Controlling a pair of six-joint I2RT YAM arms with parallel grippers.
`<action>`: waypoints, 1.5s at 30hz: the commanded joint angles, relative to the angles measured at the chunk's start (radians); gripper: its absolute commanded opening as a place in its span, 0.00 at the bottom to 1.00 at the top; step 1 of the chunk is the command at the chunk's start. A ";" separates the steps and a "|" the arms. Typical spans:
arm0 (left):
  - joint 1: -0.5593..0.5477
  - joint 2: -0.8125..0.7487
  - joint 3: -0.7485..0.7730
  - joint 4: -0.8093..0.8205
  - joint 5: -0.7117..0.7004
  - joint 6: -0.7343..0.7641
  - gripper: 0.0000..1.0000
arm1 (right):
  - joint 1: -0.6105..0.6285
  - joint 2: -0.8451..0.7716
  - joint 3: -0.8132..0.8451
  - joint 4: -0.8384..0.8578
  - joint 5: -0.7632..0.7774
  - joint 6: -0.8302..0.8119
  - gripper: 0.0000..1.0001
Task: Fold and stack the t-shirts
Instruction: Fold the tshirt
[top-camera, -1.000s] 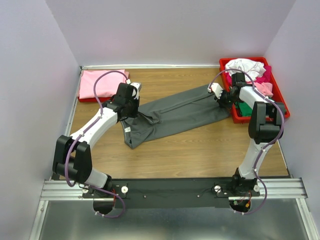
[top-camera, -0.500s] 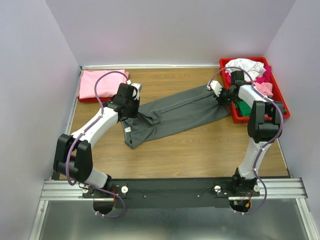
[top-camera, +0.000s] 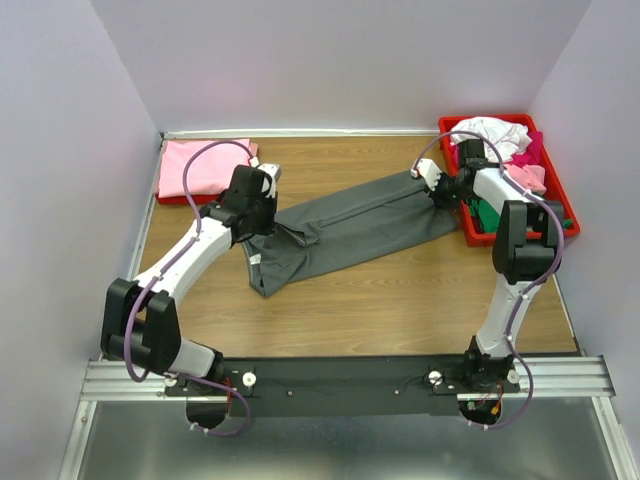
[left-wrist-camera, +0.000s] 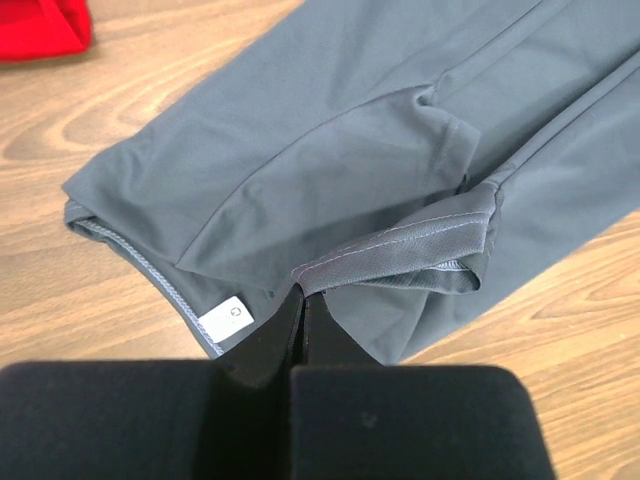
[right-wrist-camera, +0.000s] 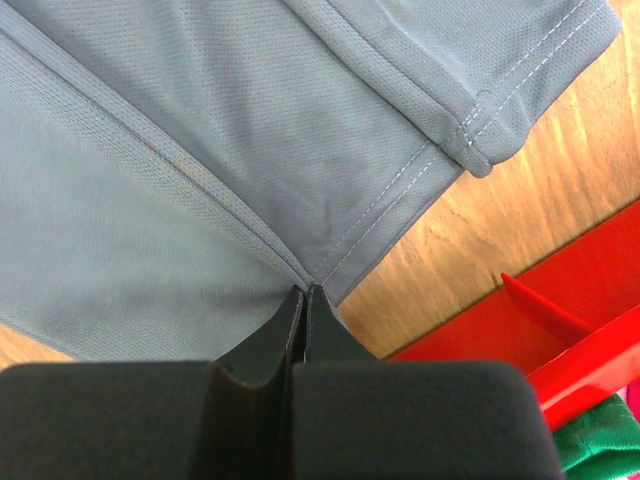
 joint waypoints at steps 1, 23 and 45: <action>0.007 -0.067 -0.004 -0.023 0.019 -0.008 0.00 | 0.005 0.031 0.028 0.013 0.030 0.020 0.04; 0.009 0.095 0.084 -0.015 0.048 0.038 0.00 | 0.011 -0.116 0.028 0.019 -0.108 0.153 0.50; 0.006 0.274 0.237 -0.069 0.033 0.098 0.00 | 0.056 -0.432 -0.340 0.031 -0.558 0.342 0.64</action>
